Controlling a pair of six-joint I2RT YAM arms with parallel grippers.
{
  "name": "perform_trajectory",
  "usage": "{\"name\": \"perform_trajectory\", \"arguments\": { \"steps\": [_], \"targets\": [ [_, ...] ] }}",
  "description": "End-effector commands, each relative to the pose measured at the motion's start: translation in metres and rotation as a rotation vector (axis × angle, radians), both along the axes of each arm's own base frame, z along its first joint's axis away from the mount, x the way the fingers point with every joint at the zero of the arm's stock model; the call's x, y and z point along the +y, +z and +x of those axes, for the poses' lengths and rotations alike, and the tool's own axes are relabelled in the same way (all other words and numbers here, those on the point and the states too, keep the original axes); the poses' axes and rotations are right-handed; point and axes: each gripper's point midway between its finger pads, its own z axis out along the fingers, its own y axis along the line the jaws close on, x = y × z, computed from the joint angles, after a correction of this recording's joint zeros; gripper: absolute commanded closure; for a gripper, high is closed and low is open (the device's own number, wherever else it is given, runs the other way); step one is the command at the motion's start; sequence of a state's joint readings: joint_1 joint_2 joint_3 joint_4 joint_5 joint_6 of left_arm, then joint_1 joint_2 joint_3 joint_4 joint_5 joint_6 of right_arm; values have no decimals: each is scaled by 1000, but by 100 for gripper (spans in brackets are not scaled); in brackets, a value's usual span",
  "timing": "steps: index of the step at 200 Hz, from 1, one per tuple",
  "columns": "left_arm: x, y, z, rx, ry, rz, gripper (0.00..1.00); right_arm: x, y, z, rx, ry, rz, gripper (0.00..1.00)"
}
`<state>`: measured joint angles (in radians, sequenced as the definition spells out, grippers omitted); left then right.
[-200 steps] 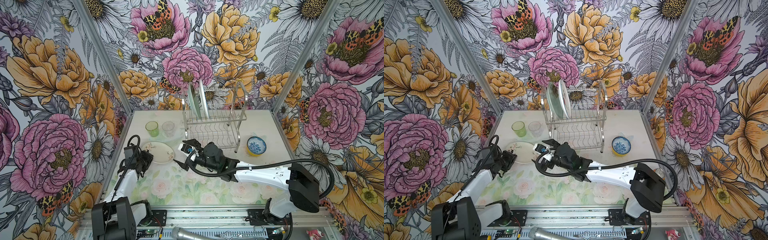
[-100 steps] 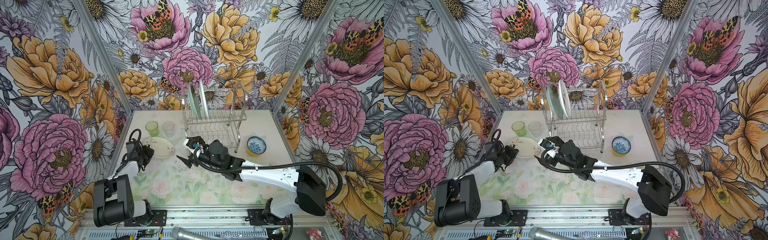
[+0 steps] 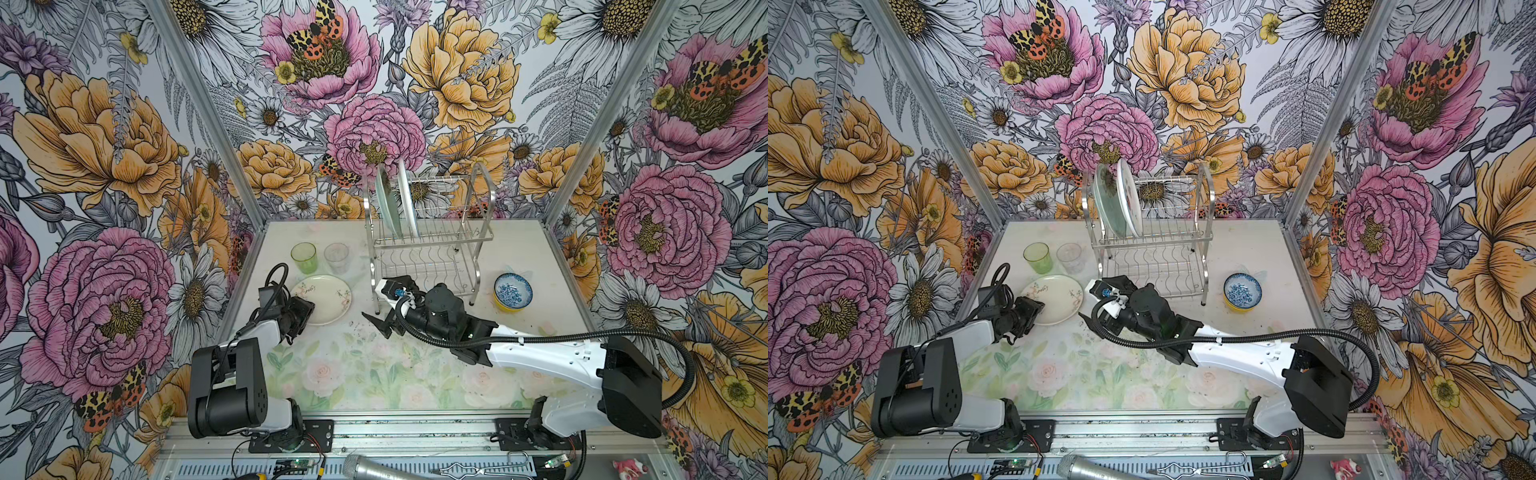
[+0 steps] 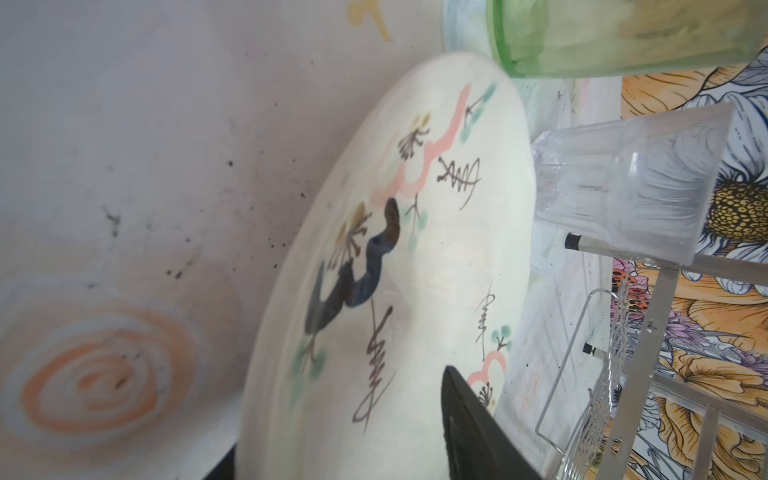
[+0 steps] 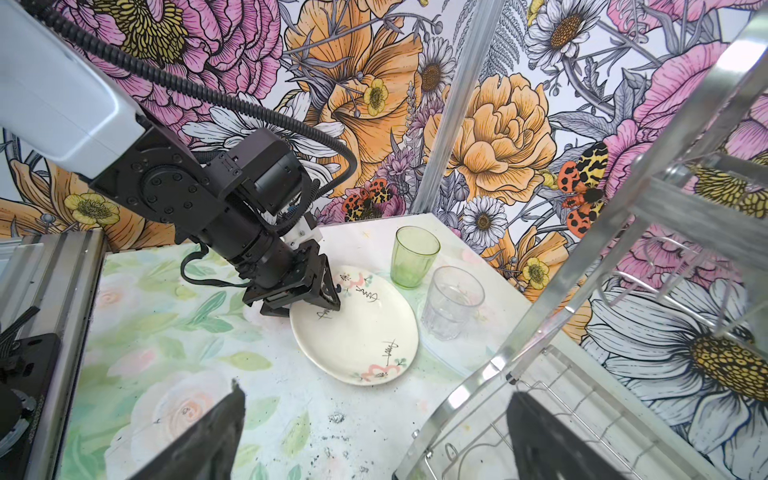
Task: Unload the mixed dishes from the dish rack
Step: 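Open and lift the left gripper while the right gripper moves toward the rack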
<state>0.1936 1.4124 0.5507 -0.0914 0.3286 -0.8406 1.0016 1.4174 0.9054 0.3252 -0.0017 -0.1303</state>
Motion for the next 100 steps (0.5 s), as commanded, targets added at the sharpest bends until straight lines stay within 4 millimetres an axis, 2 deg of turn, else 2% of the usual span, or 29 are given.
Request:
{"name": "perform_trajectory", "arguments": {
  "steps": [1, 4, 7, 11, 52, 100],
  "targets": [
    [0, 15, 5, -55, -12, 26, 27, -11, 17, 4, 2, -38, 60, 0],
    [0, 17, 6, -57, -17, 30, 19, -11, 17, 5, 4, -41, 63, 1],
    [0, 17, 5, -55, -23, 34, 6, -12, 16, 5, 7, -44, 62, 1],
    [0, 18, 5, -52, -31, 40, 1, -13, 17, 6, 9, -47, 65, 1],
    [-7, 37, 2, -55, -78, 120, 1, -17, 18, 7, 24, -68, 76, 1],
    [2, 60, -14, -65, -33, 268, 1, -33, 32, 7, 55, -115, 130, 0]
  ]
}}
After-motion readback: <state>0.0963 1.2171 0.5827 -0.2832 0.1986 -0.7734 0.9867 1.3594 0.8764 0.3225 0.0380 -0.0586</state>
